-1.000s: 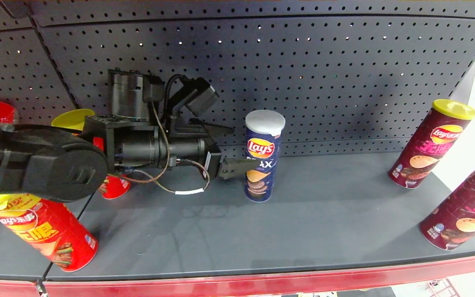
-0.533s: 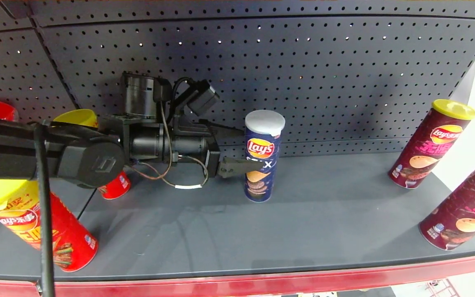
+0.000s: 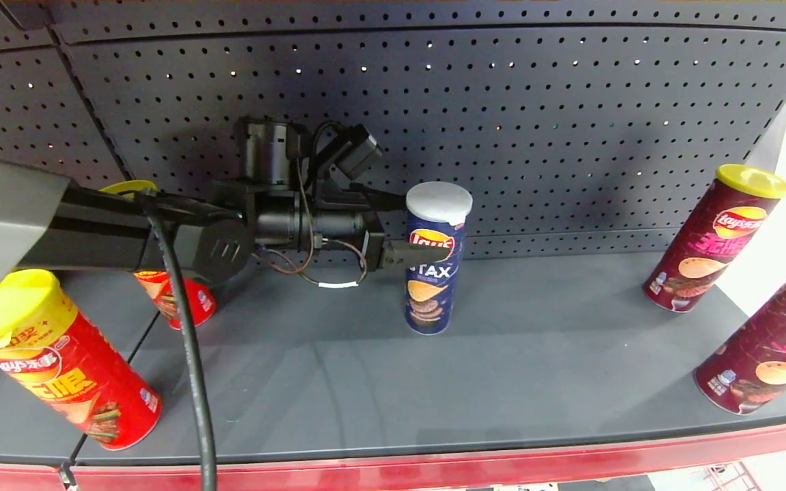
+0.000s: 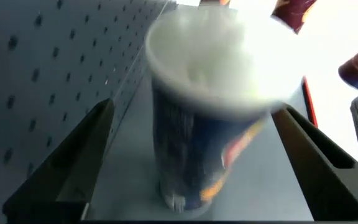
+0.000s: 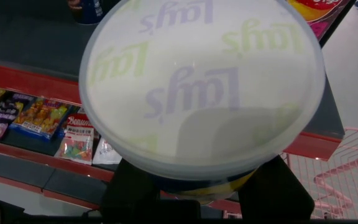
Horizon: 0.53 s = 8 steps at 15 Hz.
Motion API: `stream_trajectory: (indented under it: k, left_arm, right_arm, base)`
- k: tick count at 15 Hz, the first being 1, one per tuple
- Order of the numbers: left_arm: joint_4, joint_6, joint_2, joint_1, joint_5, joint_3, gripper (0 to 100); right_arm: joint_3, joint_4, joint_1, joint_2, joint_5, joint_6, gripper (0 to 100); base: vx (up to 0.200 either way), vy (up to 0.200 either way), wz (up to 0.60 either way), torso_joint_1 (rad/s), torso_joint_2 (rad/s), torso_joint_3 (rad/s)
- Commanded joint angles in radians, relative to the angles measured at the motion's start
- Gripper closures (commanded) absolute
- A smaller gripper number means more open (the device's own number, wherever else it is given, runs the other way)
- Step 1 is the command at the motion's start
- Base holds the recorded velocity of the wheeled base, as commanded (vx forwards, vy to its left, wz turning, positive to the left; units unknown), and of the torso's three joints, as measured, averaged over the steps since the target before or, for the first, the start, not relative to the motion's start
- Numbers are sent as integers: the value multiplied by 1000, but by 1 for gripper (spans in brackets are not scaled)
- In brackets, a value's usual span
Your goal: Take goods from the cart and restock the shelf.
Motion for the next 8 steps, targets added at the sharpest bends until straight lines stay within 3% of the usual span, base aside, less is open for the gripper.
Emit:
stream_trajectory:
  k: [1, 8]
  left_arm:
    - [4, 0, 49, -9, -11, -51, 0]
    - [5, -21, 95, -46, -16, -91, 0]
  right_arm:
    - [0, 0, 1, 2, 1, 0, 100]
    - [-5, 1, 1, 6, -2, 0, 100]
  base:
    - [0, 0, 0, 0, 0, 0]
    - [0, 0, 0, 0, 0, 0]
